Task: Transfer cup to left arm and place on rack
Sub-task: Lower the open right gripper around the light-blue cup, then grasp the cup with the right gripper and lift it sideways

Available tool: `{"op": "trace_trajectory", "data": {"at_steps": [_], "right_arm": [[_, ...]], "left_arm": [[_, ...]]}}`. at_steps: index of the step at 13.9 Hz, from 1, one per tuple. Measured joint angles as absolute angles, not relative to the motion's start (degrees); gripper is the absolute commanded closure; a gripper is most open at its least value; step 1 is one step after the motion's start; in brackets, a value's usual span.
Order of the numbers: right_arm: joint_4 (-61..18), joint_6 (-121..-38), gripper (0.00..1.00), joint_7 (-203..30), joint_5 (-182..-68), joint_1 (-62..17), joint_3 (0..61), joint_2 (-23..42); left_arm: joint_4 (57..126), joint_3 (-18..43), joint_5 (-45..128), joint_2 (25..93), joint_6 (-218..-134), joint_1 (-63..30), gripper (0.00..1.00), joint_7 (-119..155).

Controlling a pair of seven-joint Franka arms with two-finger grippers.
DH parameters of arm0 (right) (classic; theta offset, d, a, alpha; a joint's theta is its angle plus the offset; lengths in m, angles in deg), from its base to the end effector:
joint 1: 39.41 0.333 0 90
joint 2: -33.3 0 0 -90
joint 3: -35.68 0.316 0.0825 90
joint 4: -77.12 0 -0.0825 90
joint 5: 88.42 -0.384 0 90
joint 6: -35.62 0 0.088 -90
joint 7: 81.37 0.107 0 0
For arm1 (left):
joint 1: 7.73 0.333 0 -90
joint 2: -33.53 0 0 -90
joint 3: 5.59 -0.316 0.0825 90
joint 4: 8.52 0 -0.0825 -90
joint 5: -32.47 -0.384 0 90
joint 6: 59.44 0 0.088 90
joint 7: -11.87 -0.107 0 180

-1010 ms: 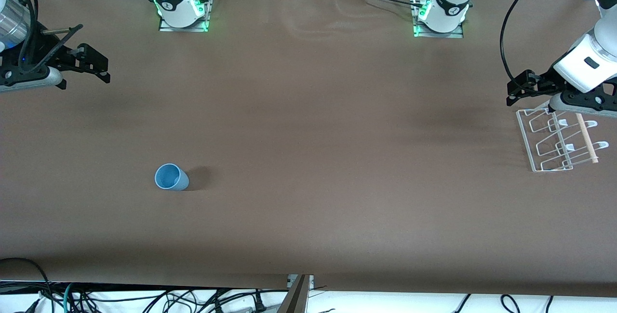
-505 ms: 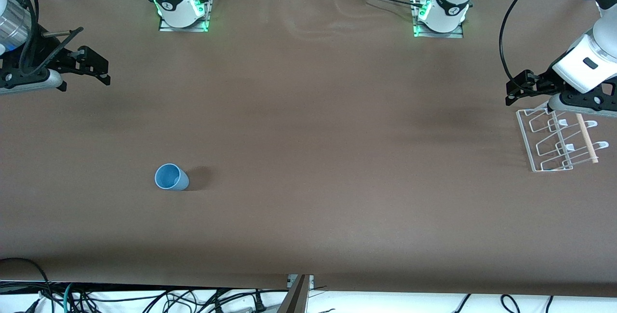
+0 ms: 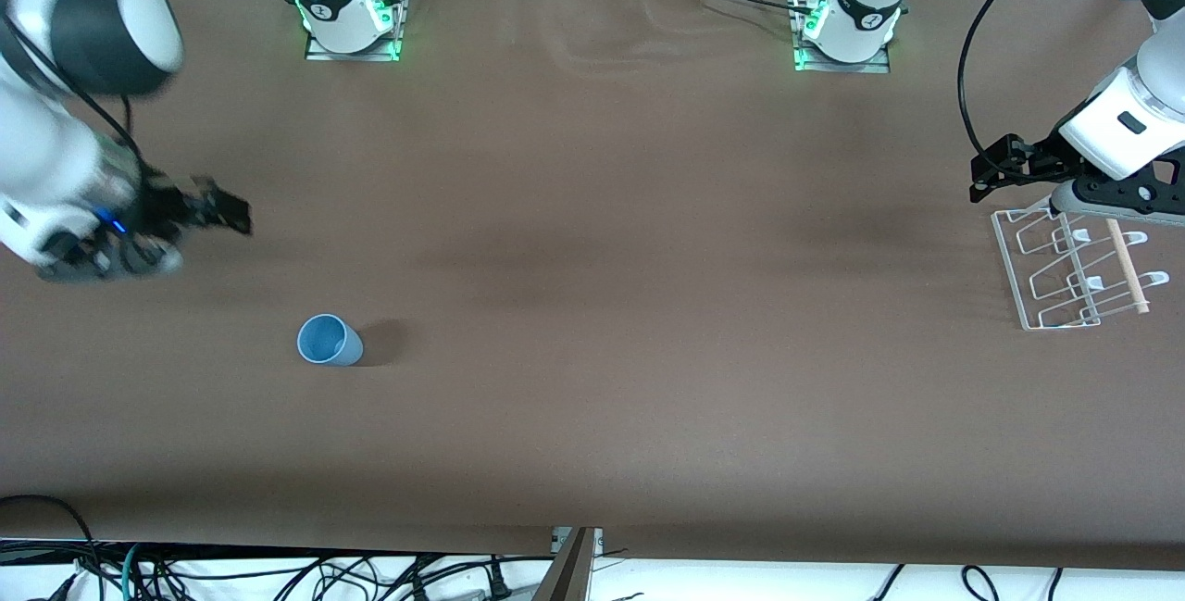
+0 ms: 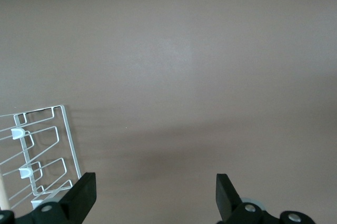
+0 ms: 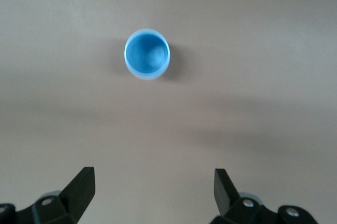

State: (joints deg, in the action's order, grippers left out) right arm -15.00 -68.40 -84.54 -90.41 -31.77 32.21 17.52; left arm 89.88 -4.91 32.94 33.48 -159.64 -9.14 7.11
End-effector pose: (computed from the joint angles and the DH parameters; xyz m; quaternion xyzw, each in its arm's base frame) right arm 0.6344 0.0527 0.4627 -0.9976 -0.0601 0.0336 0.0081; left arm 0.5651 -0.0214 0.5708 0.9981 -0.0591 0.0162 0.0037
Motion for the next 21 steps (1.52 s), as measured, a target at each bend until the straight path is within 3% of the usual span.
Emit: {"op": "trace_trajectory", "data": {"at_steps": [4,9,15,16,17,18,21], "right_arm": [[-14.7,-79.7,0.00,-86.8,-90.5,-31.7,32.4,6.0],[-14.2,-90.0,0.00,-88.2,-90.6,-31.9,32.3,1.8],[-14.2,-95.7,0.02,-88.5,-90.7,-32.7,32.2,-3.3],[-14.2,-96.1,0.27,-88.5,-90.7,-32.7,32.2,-4.2],[-14.2,-96.3,0.78,-88.5,-90.7,-32.6,32.2,-4.9],[-14.2,-96.4,1.00,-88.4,-90.8,-32.4,32.3,-5.6],[-14.2,-96.4,1.00,-85.2,-90.9,-31.8,32.6,-6.3]], "left_arm": [[89.9,-4.8,32.9,33.5,-159.6,-9.1,0.00,7.1],[89.9,-4.7,32.9,33.5,-159.6,-9.2,0.00,7.1],[89.9,-4.7,32.9,33.5,-159.6,-9.2,0.00,7.1],[89.9,-4.7,32.9,33.5,-159.6,-9.2,0.00,7.1],[89.9,-4.7,32.9,33.5,-159.6,-9.2,0.00,7.1],[89.9,-4.7,32.9,33.5,-159.6,-9.2,0.00,7.1],[89.9,-4.7,32.9,33.5,-159.6,-9.2,0.00,7.1]]}}
